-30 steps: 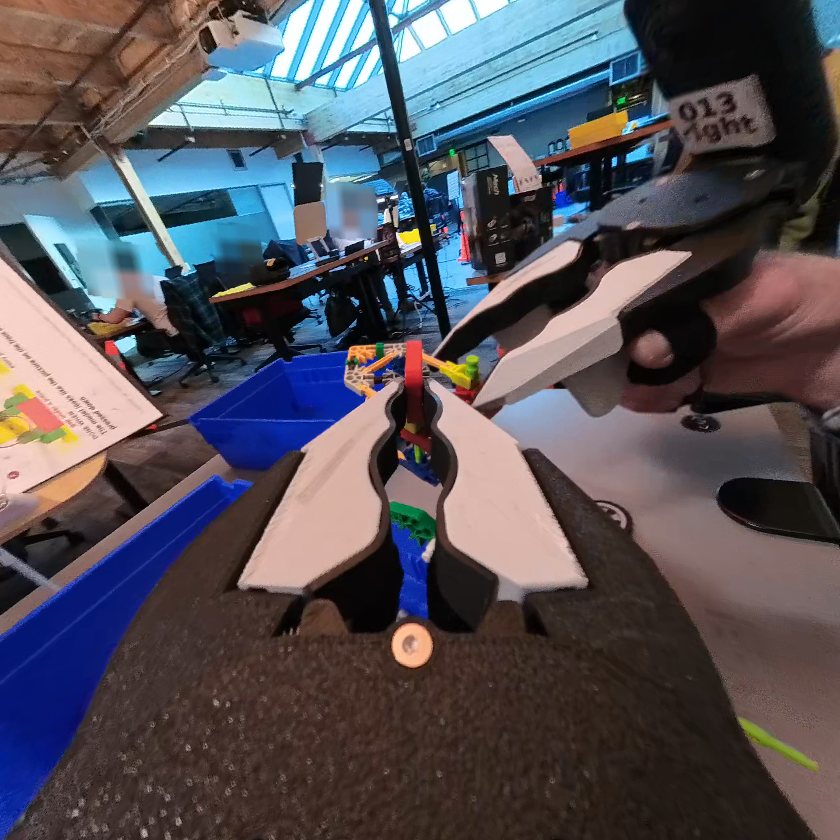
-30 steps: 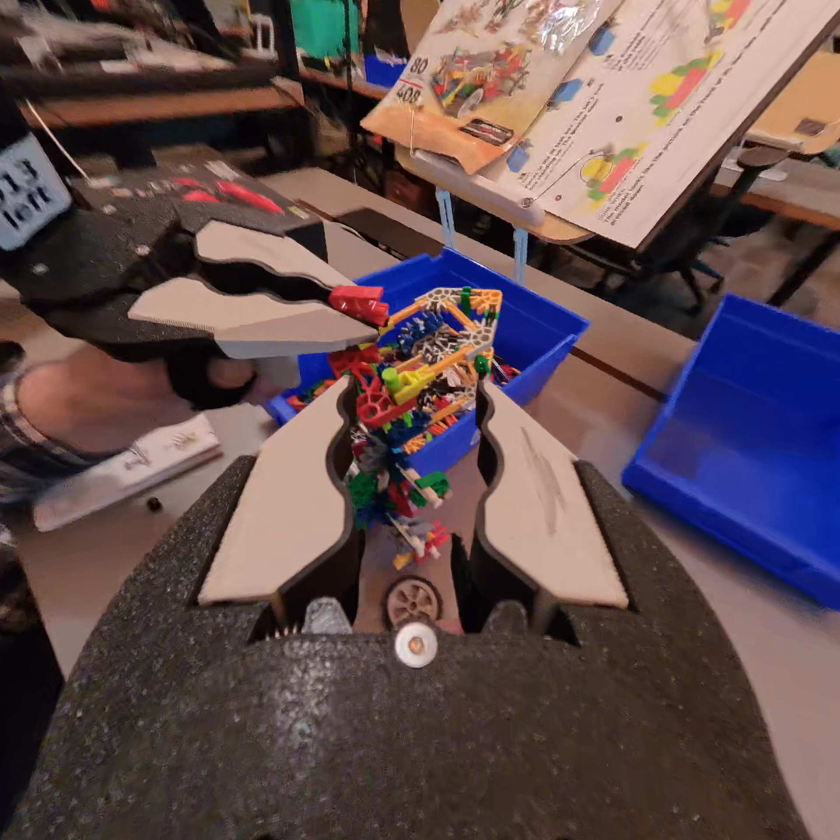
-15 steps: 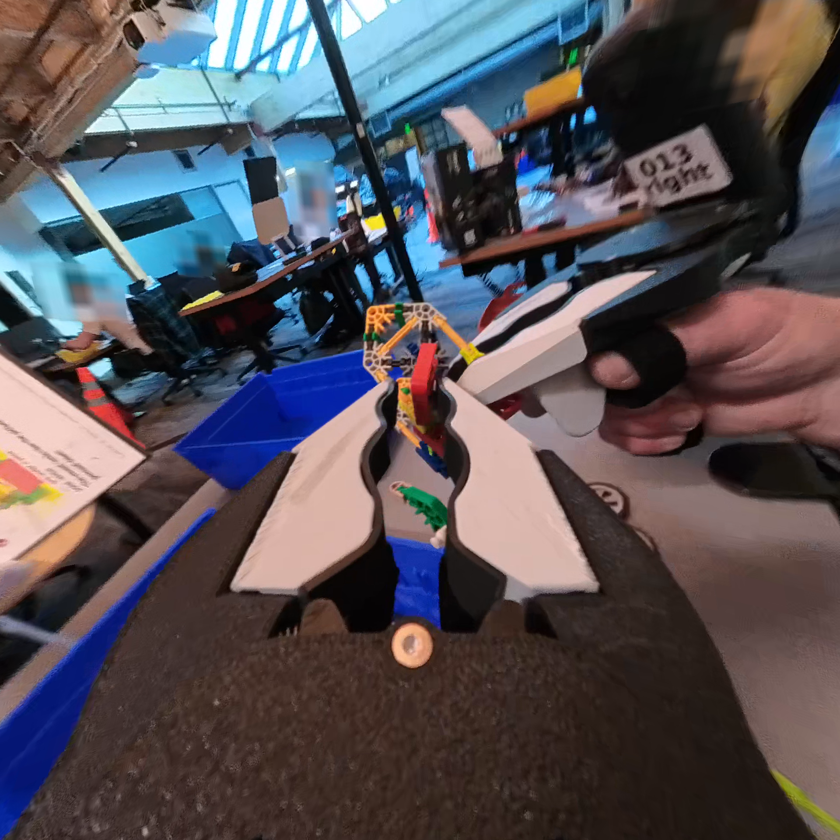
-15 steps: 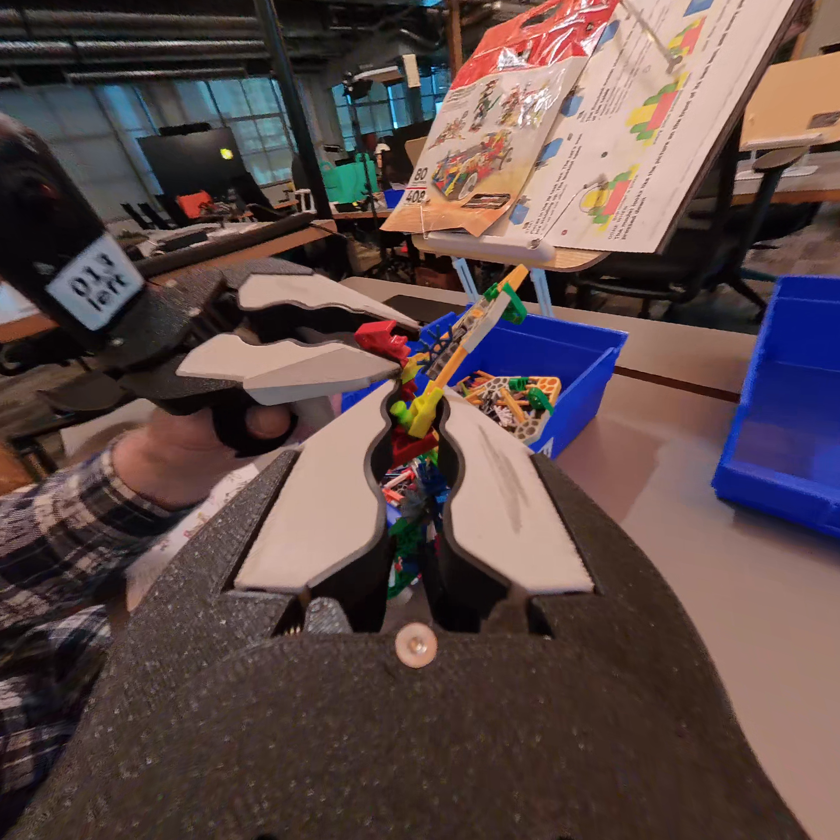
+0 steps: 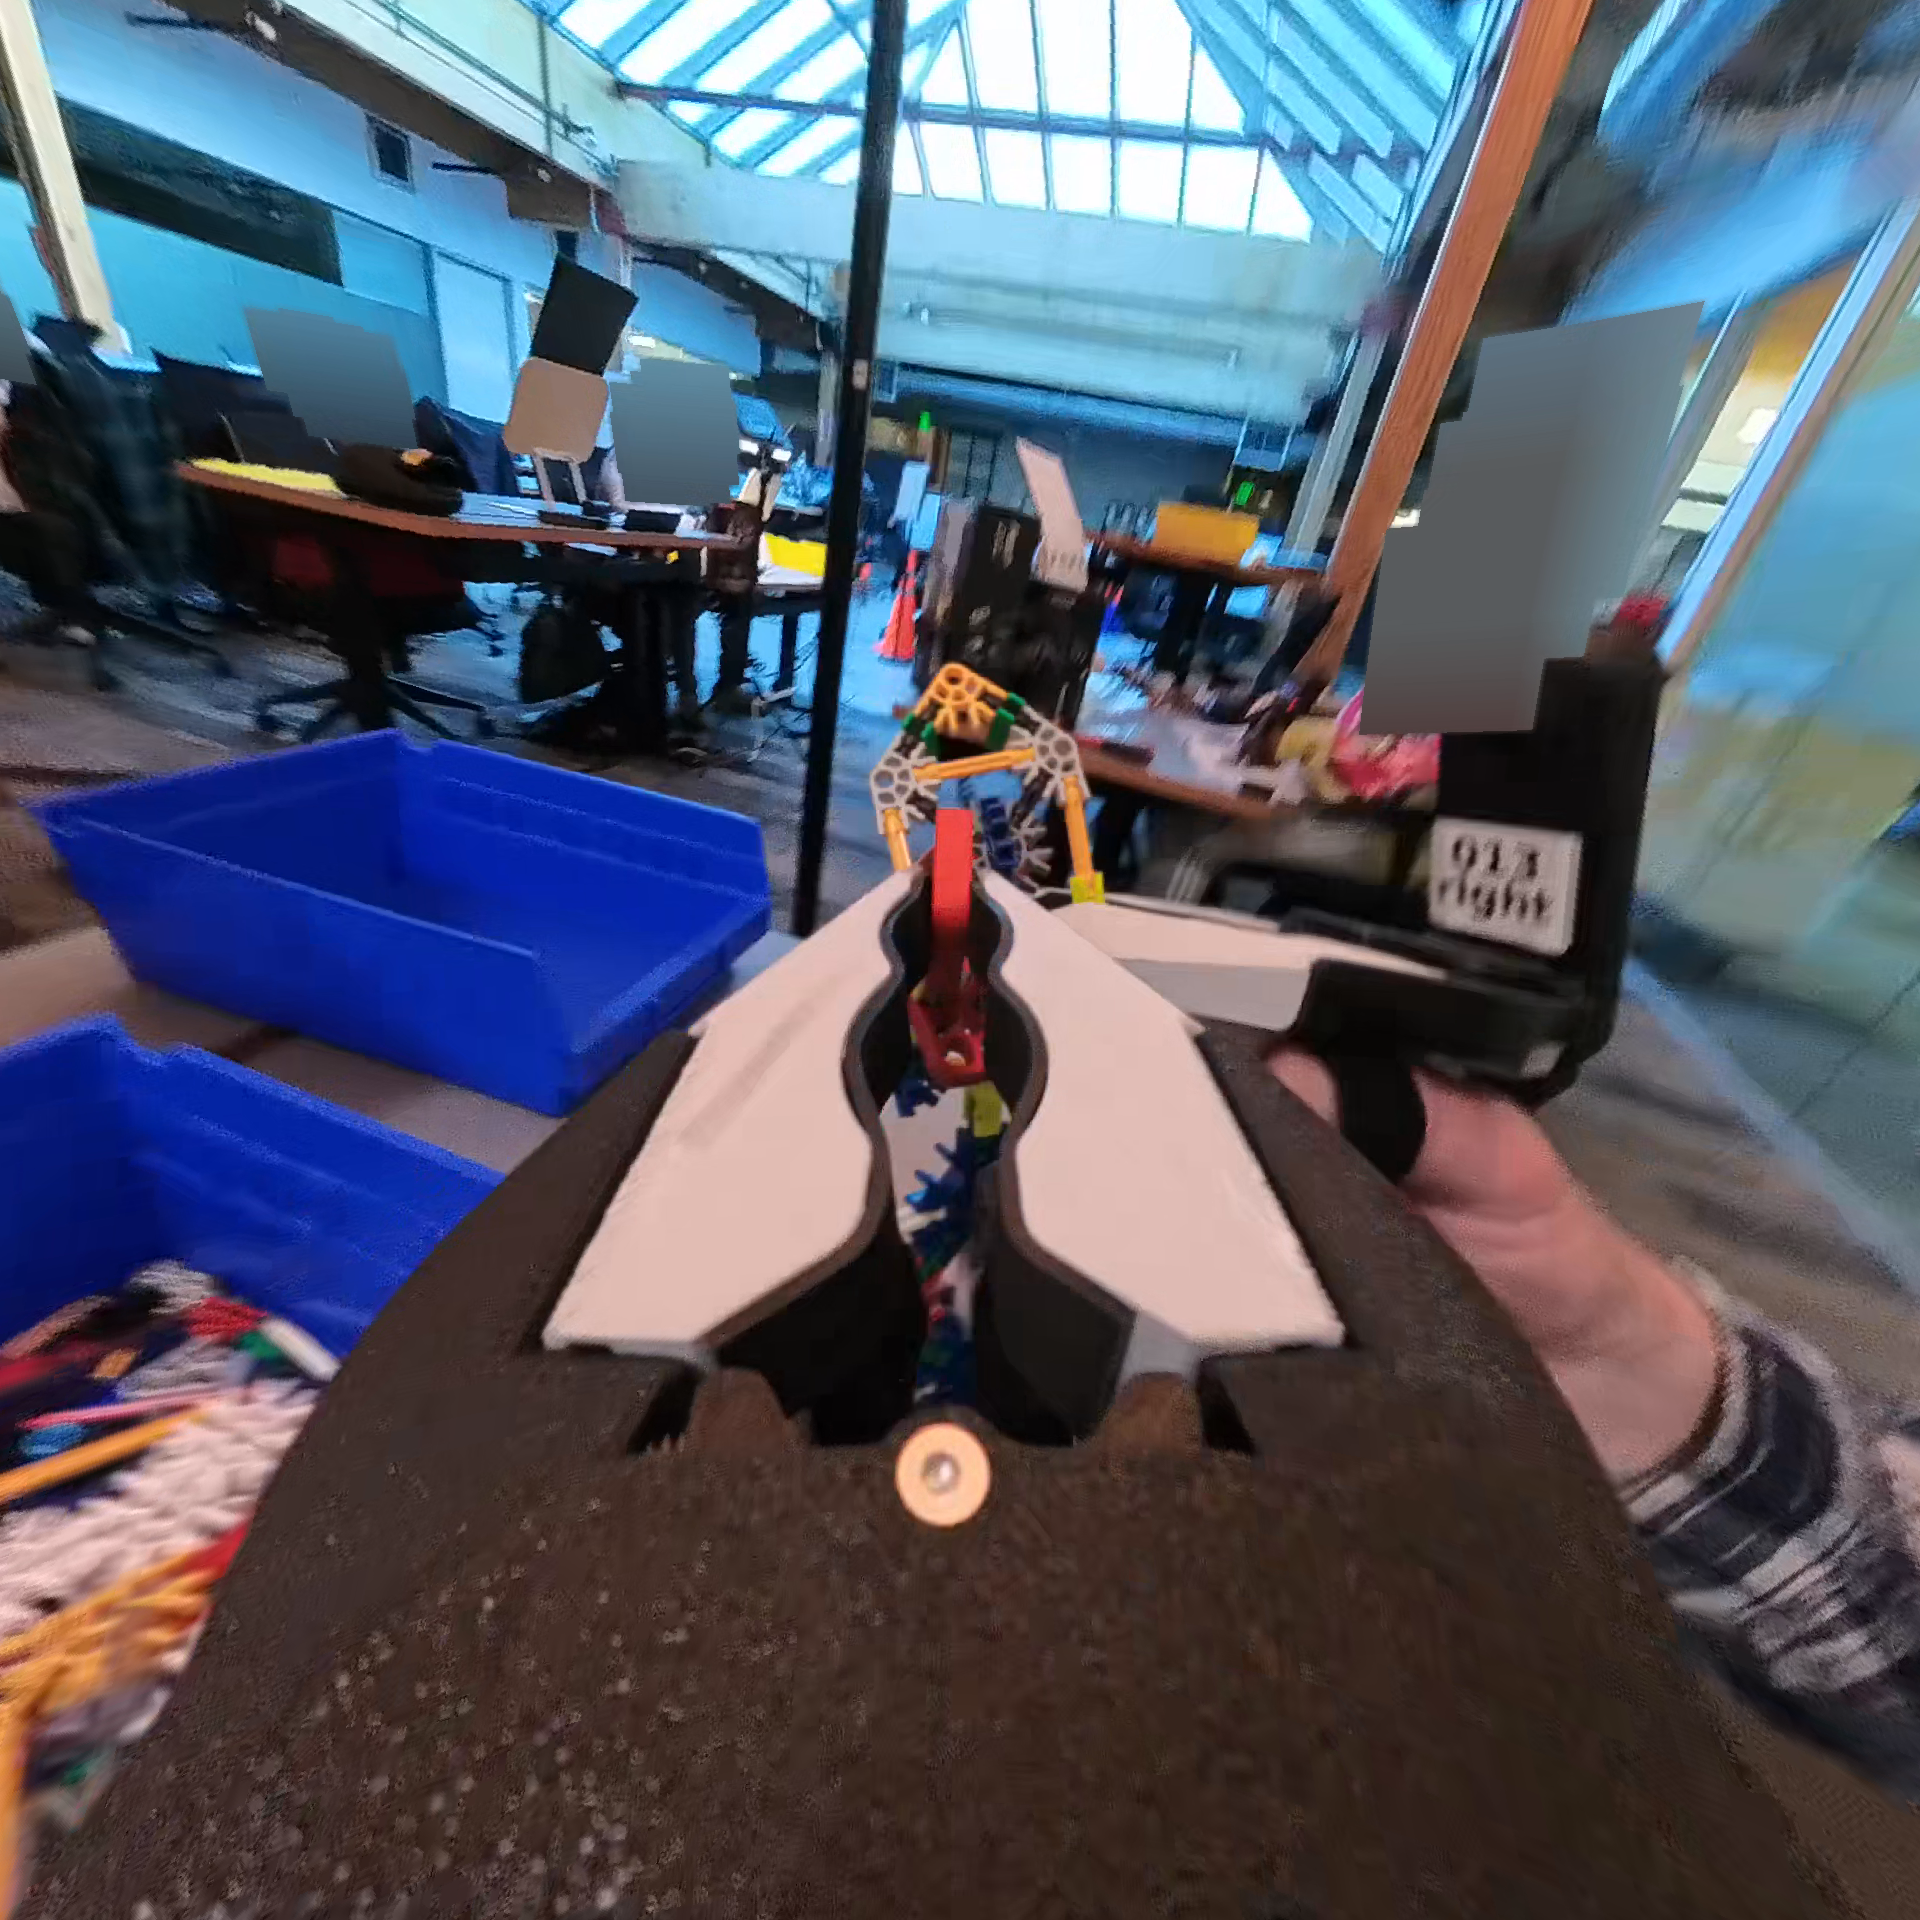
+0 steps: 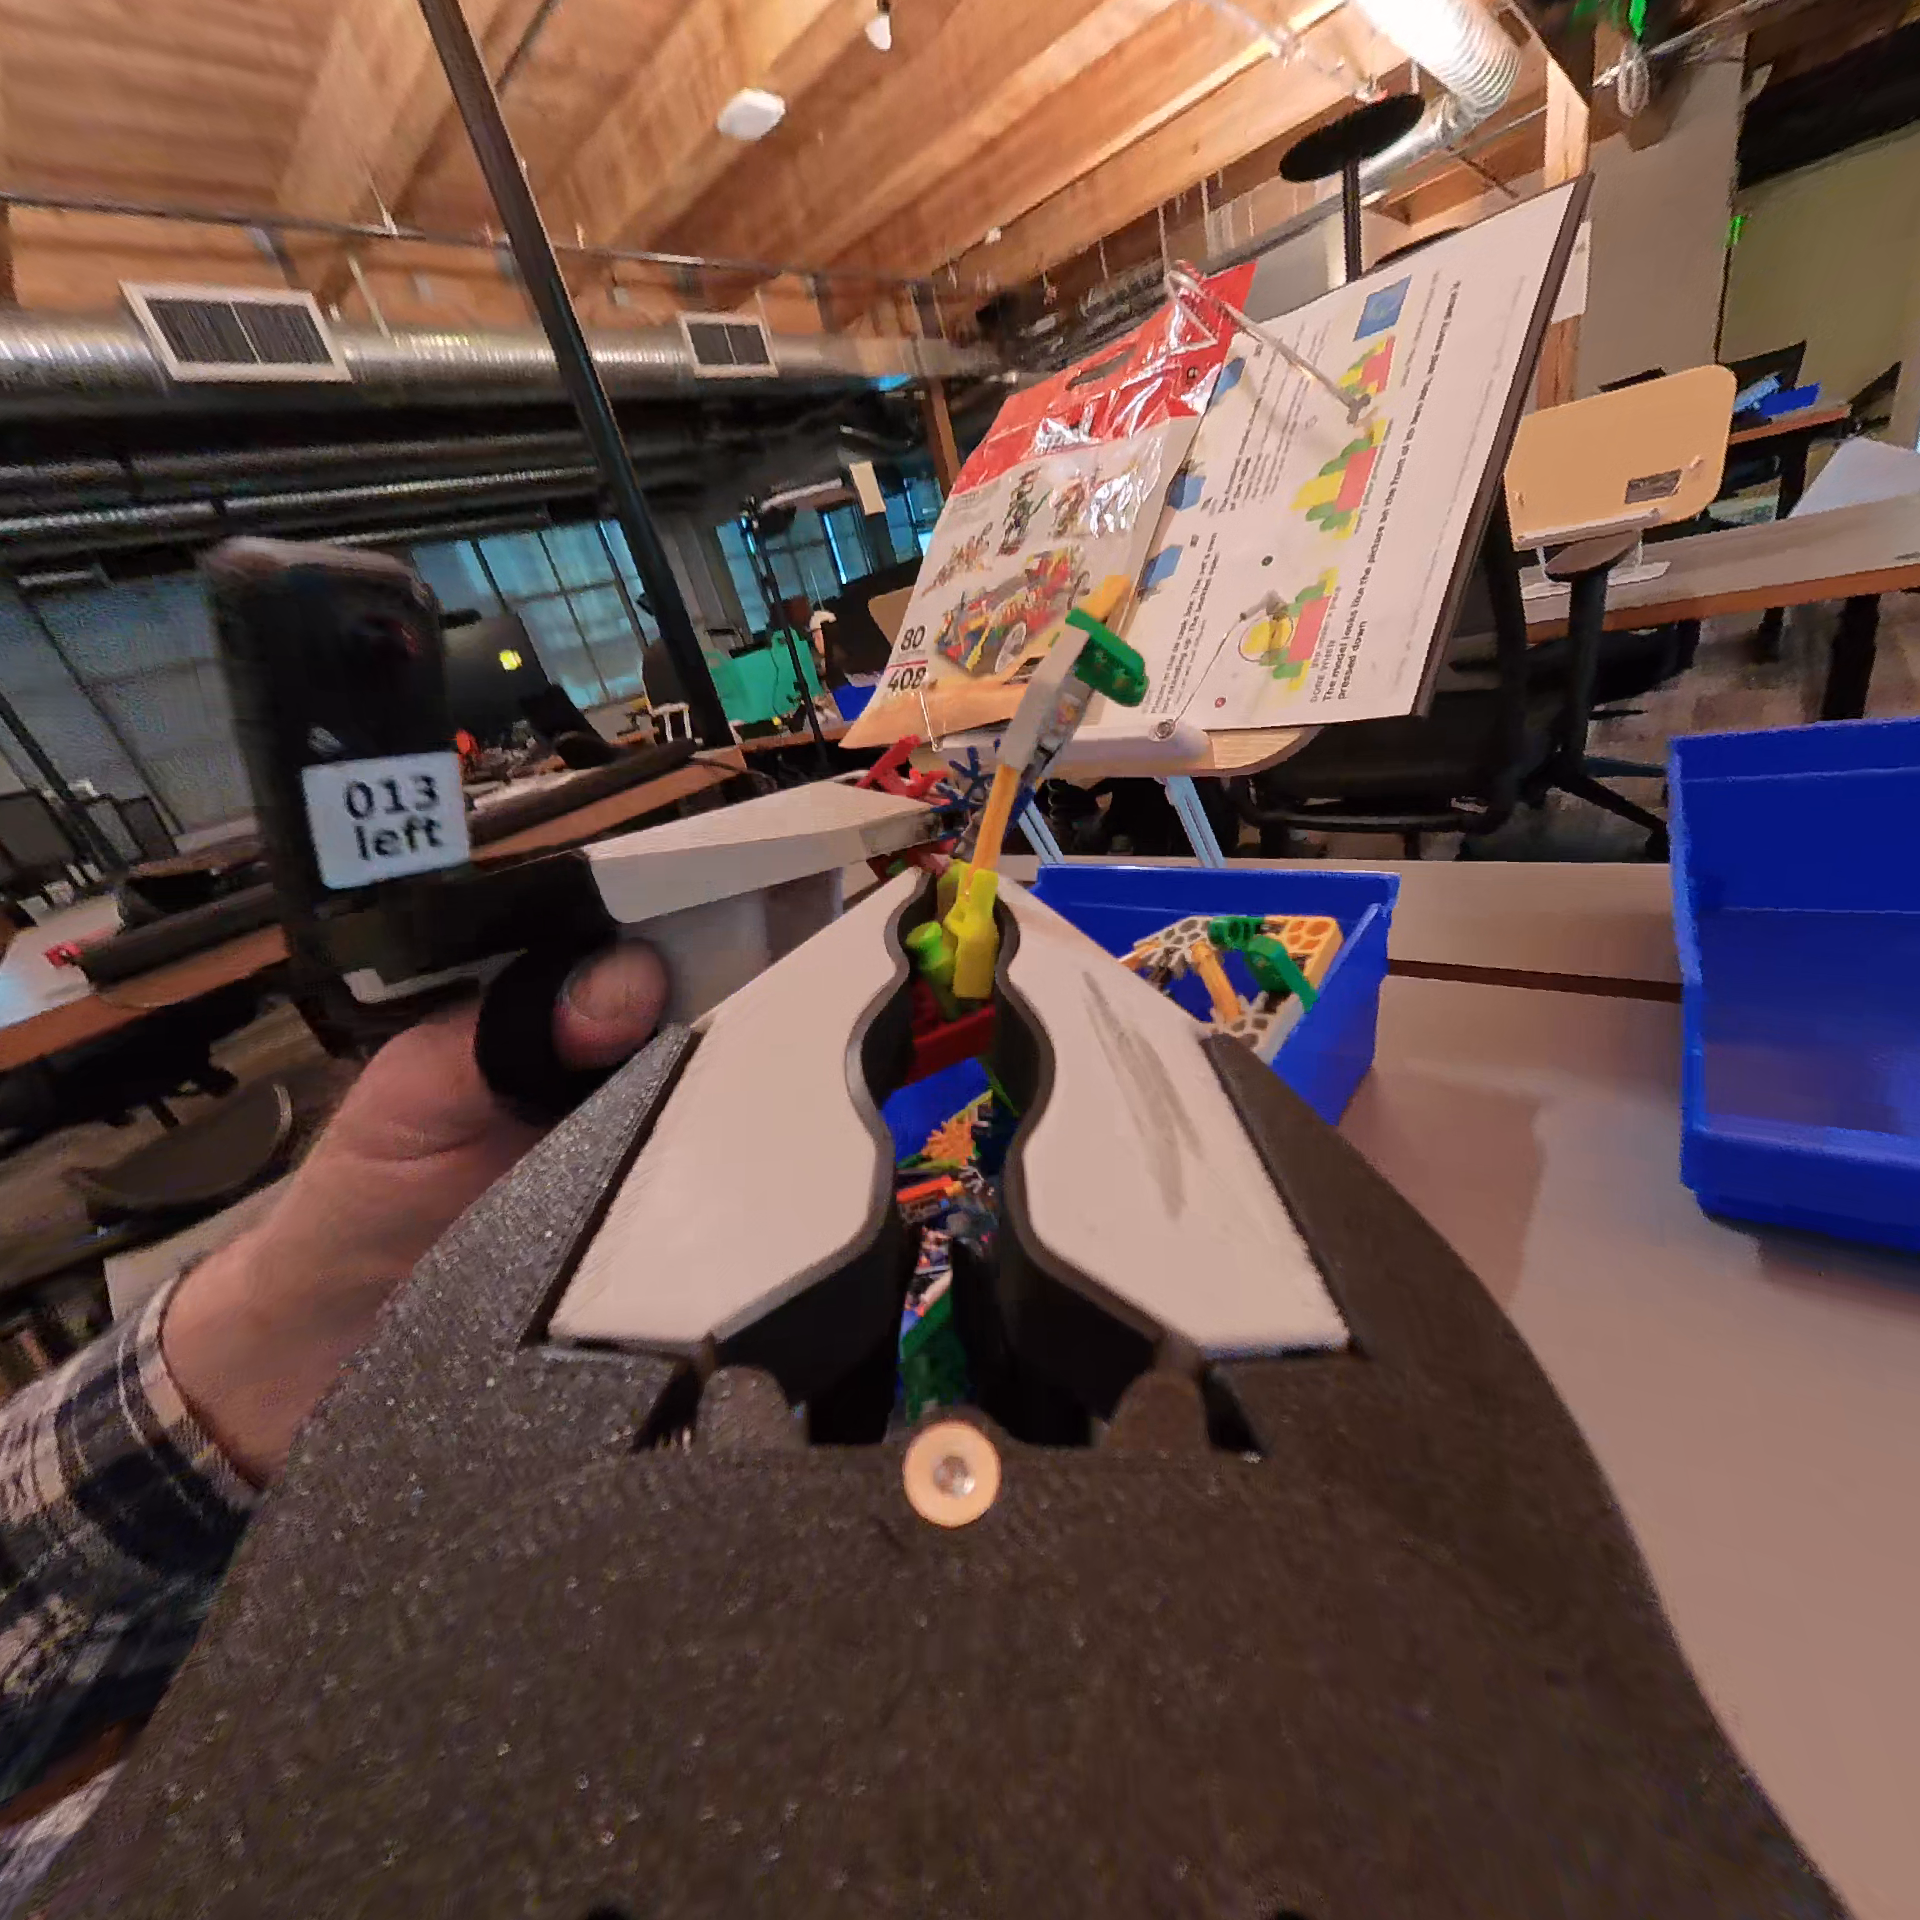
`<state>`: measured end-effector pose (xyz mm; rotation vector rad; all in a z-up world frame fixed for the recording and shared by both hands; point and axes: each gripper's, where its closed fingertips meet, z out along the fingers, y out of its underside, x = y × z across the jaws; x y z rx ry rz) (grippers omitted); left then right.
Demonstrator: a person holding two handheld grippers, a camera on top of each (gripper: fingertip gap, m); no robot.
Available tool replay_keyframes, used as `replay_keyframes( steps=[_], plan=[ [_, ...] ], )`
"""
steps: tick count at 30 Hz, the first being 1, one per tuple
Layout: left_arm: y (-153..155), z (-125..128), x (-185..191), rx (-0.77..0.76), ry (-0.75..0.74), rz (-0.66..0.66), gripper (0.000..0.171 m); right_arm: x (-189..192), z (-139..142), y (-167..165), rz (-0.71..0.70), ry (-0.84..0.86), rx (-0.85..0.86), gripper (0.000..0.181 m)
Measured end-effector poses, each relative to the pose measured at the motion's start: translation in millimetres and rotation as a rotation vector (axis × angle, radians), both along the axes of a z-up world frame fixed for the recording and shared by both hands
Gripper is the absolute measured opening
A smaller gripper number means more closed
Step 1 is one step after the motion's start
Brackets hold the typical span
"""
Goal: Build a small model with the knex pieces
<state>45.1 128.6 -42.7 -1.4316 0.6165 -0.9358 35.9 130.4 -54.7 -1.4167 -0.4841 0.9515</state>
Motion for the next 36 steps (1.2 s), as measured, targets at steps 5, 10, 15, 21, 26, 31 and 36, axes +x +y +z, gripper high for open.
replay_keyframes(
  steps=[5, 10, 15, 21, 26, 31, 36],
  plan=[
    [-1.9, 5.0, -0.3, -0.128, -0.206, -0.126, 0.002, -2.1, 1.9, -1.2, 0.079, 0.107, -0.043, 0.003],
    [-8.1, 7.5, 1.8, -0.209, -0.337, -0.301, 0.001, 0.5, 3.1, -4.8, 0.186, 0.179, -0.063, 0.002],
    [-9.7, -1.8, 3.0, -0.241, -0.334, -0.408, 0.002, 1.8, -4.4, -5.0, 0.194, 0.191, -0.066, 0.003],
    [-16.6, 10.9, -14.7, -0.126, -0.343, -0.499, 0.003, 10.2, -18.9, 2.1, 0.224, 0.237, -0.132, 0.002],
    [4.9, 5.4, -34.3, -0.115, -0.117, -0.321, 0.003, 8.4, -20.4, -2.2, 0.244, 0.204, -0.125, 0.003],
    [47.0, -30.4, -72.1, -0.199, 0.129, -0.082, 0.005, 11.9, -20.0, -2.0, 0.256, 0.211, -0.130, 0.004],
    [80.3, -75.3, -108.4, -0.277, 0.353, 0.198, 0.095, 7.9, -20.6, -3.9, 0.259, 0.190, -0.129, 0.004]
  ],
)
